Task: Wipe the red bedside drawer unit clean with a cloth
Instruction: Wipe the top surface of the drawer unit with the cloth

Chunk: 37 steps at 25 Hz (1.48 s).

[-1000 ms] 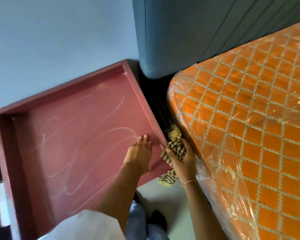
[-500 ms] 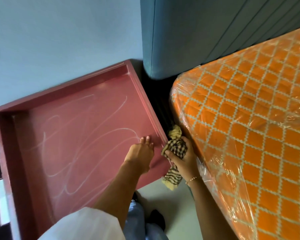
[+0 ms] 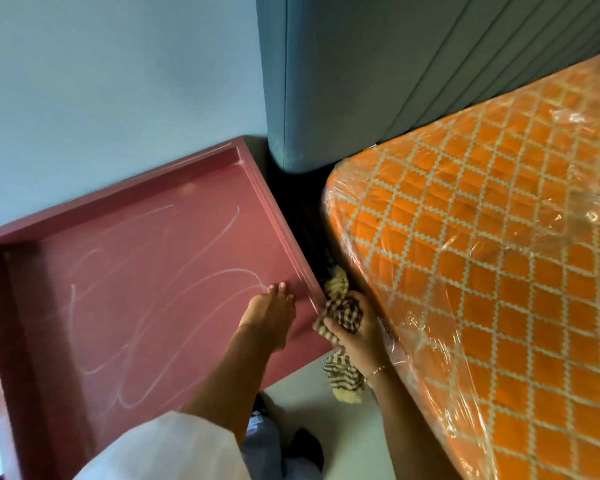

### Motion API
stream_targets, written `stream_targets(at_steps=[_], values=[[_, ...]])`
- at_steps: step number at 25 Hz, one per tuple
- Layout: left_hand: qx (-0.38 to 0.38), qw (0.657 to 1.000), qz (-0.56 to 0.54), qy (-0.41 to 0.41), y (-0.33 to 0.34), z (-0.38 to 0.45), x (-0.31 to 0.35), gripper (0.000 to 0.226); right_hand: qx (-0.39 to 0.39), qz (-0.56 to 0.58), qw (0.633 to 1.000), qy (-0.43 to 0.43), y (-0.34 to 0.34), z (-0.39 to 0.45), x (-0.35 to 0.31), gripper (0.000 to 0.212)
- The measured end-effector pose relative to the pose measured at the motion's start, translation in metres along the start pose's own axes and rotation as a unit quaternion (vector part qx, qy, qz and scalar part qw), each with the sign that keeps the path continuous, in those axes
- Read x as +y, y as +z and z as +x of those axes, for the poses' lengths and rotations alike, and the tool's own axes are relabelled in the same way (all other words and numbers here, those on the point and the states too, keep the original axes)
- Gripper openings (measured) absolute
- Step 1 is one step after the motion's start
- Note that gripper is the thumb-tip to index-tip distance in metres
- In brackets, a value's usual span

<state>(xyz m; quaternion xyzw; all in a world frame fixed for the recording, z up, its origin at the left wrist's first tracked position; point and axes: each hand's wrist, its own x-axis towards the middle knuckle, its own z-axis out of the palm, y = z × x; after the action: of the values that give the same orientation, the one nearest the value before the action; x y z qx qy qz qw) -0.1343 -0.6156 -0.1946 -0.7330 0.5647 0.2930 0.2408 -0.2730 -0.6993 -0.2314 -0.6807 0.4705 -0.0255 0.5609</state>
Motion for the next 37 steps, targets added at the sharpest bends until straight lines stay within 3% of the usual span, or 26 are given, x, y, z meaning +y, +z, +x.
stream_targets(at_steps=[3, 6, 9, 12, 16, 20, 24, 31, 37], values=[[0.005, 1.0, -0.002, 0.012, 0.001, -0.001, -0.007, 0.075, 0.013, -0.009, 0.999, -0.034, 0.022, 0.045, -0.033, 0.061], [0.028, 0.999, -0.029, 0.016, 0.01, 0.0, -0.014, 0.062, 0.03, 0.008, 0.999, -0.032, 0.022, 0.037, -0.024, 0.059], [0.108, 0.986, -0.129, -0.02, 0.013, 0.006, -0.029, 0.043, 0.038, 0.004, 0.999, 0.004, 0.012, 0.007, -0.002, 0.067], [0.163, 0.973, -0.148, -0.061, 0.007, 0.013, -0.052, 0.052, 0.063, -0.021, 0.998, -0.021, 0.023, 0.038, -0.019, 0.063], [0.094, 0.98, -0.112, -0.132, 0.007, 0.022, -0.09, 0.108, 0.049, -0.033, 0.996, -0.07, 0.051, 0.099, -0.063, 0.06], [0.042, 0.986, -0.075, -0.144, 0.006, 0.039, -0.115, 0.138, 0.063, -0.006, 0.997, -0.032, 0.047, 0.083, -0.044, 0.059], [0.011, 0.988, -0.07, -0.137, 0.001, 0.051, -0.114, 0.14, 0.094, -0.037, 0.995, -0.028, 0.039, 0.061, -0.037, 0.057], [-0.011, 0.991, -0.034, -0.128, -0.009, 0.055, -0.113, 0.14, 0.1, -0.084, 0.99, -0.052, 0.078, 0.139, -0.102, 0.058], [-0.014, 0.992, -0.051, -0.118, -0.013, 0.051, -0.114, 0.135, 0.131, -0.136, 0.982, -0.028, 0.058, 0.09, -0.07, 0.052]])
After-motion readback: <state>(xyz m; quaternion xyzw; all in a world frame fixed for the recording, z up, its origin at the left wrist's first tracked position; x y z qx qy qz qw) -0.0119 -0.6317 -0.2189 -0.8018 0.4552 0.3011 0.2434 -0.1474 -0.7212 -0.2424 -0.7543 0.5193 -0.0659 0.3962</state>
